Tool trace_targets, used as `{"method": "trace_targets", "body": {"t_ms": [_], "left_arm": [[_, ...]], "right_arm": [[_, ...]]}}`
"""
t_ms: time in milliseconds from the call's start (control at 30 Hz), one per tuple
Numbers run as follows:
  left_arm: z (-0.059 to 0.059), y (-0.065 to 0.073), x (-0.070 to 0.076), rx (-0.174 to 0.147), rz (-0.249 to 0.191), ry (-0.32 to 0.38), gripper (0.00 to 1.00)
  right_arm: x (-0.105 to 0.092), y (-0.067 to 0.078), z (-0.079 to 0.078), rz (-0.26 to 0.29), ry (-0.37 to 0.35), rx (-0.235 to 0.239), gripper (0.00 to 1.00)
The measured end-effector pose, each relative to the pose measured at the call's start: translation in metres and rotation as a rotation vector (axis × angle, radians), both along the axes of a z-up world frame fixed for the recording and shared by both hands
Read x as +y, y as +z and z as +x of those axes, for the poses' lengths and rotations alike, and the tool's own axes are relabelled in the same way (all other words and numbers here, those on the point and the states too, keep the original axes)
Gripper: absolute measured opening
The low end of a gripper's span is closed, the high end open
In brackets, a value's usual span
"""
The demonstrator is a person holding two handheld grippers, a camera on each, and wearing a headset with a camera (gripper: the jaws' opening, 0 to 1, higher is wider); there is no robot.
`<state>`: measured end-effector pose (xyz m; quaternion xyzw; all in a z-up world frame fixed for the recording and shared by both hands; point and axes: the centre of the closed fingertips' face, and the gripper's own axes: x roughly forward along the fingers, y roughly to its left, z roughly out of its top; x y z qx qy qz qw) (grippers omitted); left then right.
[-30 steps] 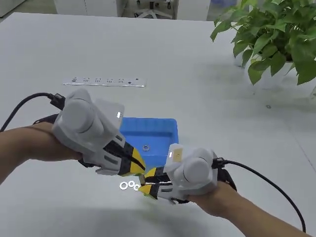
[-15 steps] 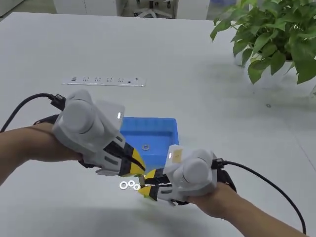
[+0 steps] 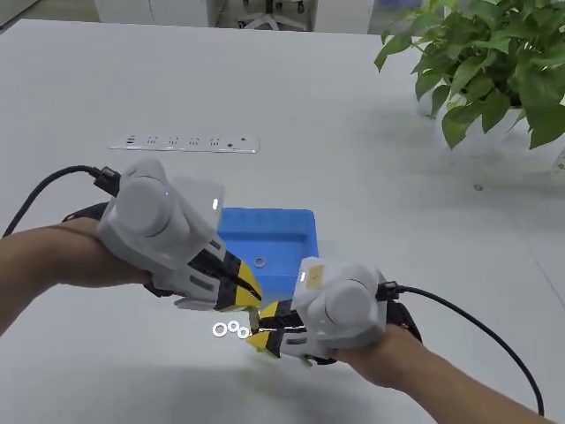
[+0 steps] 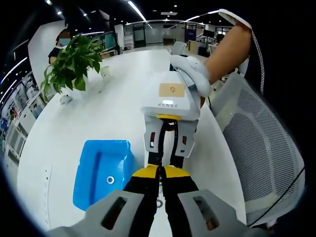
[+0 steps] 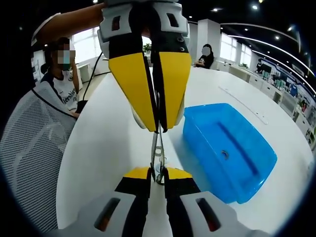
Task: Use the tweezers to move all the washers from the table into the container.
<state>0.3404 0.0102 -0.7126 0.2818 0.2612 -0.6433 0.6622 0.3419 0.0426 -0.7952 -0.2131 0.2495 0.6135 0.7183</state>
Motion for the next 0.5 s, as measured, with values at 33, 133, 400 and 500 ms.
{"method": "trace_targets", "body": {"t_ms": [33,133,400,500], "left_arm": [[0.0001,-0.0001,0.0000,0.001,0.000,0.000,0.06],[0.0013,-0.0005,-0.0001,0.004,-0.002,0.000,0.06],[0.0009,-0.0005,0.0004,0.010,-0.004,-0.001,0.06],[0.0007,-0.0003,0.0005,0.010,-0.003,-0.002,0.06]], "right_arm": [[0.0000,-0.0001,0.0007,0.000,-0.003,0.006,0.11],[0.0000,-0.0001,0.0014,-0.007,-0.001,0.009,0.11],[0.0000,-0.0003,0.0011,-0.011,0.003,0.022,0.10],[0.0000,-0.0006,0.0008,-0.015,0.003,0.026,0.09]]}}
